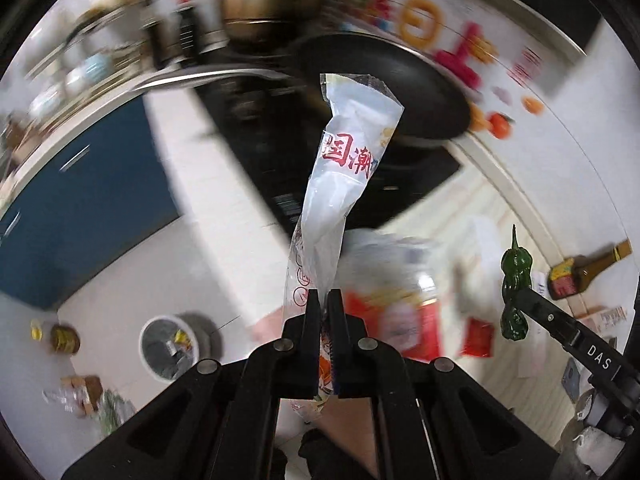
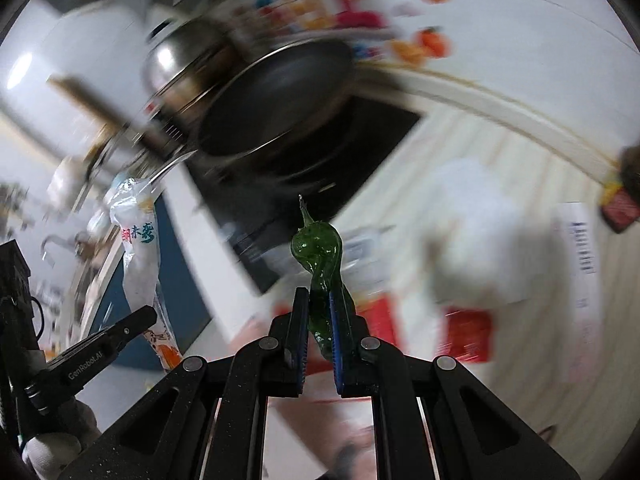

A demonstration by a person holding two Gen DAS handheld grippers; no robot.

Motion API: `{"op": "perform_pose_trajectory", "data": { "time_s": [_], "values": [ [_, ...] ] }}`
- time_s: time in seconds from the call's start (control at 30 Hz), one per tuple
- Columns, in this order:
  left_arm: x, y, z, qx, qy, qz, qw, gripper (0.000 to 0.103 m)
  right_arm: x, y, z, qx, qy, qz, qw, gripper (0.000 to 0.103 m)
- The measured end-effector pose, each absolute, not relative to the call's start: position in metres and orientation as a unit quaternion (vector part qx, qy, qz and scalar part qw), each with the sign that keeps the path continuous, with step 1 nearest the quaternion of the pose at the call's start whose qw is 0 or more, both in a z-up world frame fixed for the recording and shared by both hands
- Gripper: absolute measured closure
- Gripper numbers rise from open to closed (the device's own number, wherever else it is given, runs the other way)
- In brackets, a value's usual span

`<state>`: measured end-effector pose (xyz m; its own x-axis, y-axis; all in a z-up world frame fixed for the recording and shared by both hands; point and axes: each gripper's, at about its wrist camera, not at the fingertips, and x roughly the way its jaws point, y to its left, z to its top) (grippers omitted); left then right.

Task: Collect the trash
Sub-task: 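Carry both items to the bin and open both tools to drop them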

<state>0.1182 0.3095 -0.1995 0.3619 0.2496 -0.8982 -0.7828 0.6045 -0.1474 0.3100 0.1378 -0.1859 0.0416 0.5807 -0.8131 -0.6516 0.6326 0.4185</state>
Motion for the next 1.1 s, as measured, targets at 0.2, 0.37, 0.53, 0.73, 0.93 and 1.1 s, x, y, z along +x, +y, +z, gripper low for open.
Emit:
{"op": "perform_pose_trajectory", "data": {
  "time_s": [0.2, 0.37, 0.53, 0.73, 0.93, 1.1],
  "values": [
    [0.005, 0.343, -0.219, -0.334, 0.441, 0.396, 0.732, 0.102, 0.203, 0.211, -0.200, -0.082, 0.554, 0.489, 0.669, 0.093],
    [-0.091, 0.371, -0.258, -0.380, 0.438, 0.440, 0.685, 0.102, 0.109, 0.266, -0.232, -0.134, 0.564, 0.528, 0.620, 0.093],
    [-0.159, 0.400, -0.318, -0.427, 0.441, 0.465, 0.638, 0.102, 0.030, 0.317, -0.284, -0.174, 0.577, 0.545, 0.583, 0.093],
    [-0.226, 0.435, -0.426, -0.482, 0.456, 0.475, 0.578, 0.102, -0.043, 0.365, -0.388, -0.221, 0.602, 0.546, 0.539, 0.093],
    [-0.265, 0.464, -0.558, -0.536, 0.470, 0.459, 0.531, 0.102, -0.082, 0.400, -0.528, -0.240, 0.638, 0.531, 0.504, 0.093],
    [-0.280, 0.487, -0.670, -0.580, 0.471, 0.444, 0.496, 0.102, -0.094, 0.429, -0.652, -0.244, 0.668, 0.515, 0.479, 0.093]
  ]
}}
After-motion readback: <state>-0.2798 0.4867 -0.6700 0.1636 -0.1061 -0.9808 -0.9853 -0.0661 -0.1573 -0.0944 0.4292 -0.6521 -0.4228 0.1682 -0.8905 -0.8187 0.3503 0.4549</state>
